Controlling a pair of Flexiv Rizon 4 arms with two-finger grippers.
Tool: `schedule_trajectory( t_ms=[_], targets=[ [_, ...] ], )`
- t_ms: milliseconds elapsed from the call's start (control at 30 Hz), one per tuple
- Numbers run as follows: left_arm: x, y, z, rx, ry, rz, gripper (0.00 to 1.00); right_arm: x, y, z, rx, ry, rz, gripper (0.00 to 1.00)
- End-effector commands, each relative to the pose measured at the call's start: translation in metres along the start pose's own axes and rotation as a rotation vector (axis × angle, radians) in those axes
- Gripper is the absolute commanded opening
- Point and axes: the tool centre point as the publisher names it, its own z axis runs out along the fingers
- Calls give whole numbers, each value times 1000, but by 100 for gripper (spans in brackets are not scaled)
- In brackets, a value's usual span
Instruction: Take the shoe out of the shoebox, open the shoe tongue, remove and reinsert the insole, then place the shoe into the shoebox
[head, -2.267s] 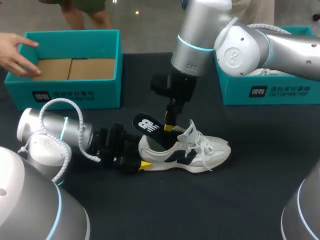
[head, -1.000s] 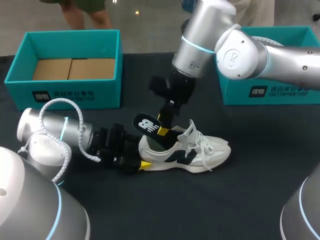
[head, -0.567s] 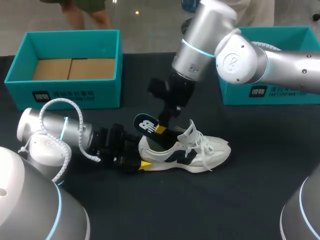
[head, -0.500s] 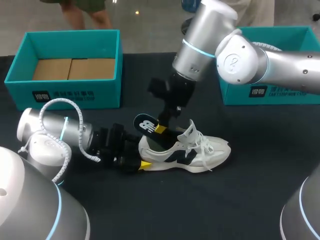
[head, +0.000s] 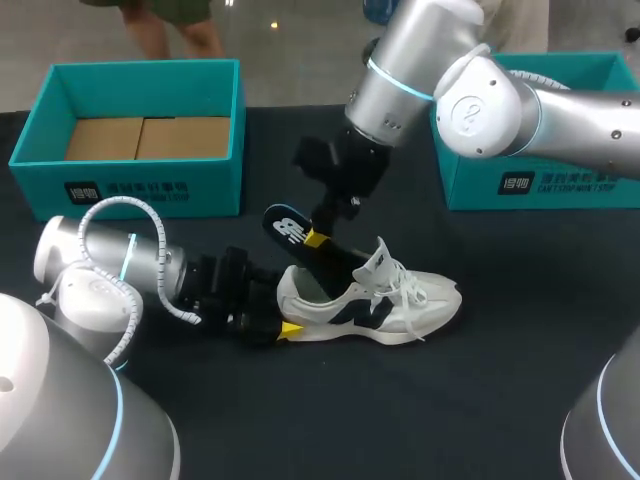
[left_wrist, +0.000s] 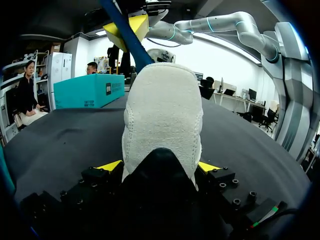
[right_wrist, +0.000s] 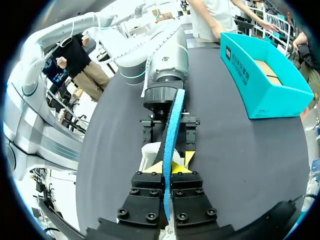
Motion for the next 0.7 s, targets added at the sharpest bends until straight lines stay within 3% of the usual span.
schedule_trajectory(
  t_ms=[33,433,567,700],
  targets=[
    [-1,1,2,-3,1,-1,0,-3,12,-21,3,-15,-2,0],
    [-1,1,2,-3,1,-1,0,-45,61,-100,-61,-125,-62,0],
    [-1,1,2,-3,1,-1,0,-61,73,-114,-105,-161,-111,0],
    [-1,1,2,-3,1,-1,0,-61,73,-114,-105,-161,-111,0]
  ],
)
